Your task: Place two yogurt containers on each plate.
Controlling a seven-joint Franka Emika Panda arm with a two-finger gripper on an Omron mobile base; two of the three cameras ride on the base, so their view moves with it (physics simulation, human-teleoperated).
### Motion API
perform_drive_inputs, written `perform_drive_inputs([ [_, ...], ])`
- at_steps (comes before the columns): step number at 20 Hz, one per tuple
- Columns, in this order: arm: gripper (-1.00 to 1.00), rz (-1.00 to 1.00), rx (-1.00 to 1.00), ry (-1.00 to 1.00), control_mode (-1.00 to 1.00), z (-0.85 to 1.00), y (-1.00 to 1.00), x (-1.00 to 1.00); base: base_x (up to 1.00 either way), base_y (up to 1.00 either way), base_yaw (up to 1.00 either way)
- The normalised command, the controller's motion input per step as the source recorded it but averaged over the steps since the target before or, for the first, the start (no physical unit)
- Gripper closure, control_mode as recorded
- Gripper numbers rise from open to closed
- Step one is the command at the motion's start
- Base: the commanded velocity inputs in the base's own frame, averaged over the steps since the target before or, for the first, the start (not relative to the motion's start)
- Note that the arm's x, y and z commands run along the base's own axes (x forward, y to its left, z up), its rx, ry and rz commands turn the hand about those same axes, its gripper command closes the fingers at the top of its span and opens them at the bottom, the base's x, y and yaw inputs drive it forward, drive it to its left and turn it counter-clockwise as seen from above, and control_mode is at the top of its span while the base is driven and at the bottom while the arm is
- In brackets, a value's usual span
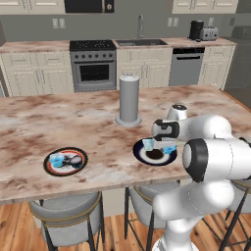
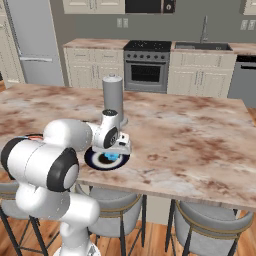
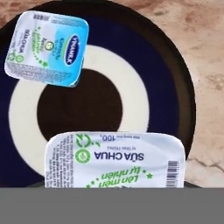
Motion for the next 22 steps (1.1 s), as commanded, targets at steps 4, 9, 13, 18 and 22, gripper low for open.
perform_drive_inputs([
  [4,1.00,0.00,0.00,0.00,-1.00,-0.22,0.06,0.02,0.00,0.00,0.00],
  [9,1.00,0.00,0.00,0.00,-1.00,-0.06,0.04,0.01,0.00,0.00,0.00],
  [13,1.00,0.00,0.00,0.00,-1.00,-0.07,0.06,0.04,0.00,0.00,0.00],
  [18,1.00,0.00,0.00,0.00,-1.00,-0.13,0.10,0.06,0.00,0.00,0.00],
  [22,-1.00,0.00,0.00,0.00,-1.00,-0.03,0.06,0.07,0.00,0.00,0.00],
])
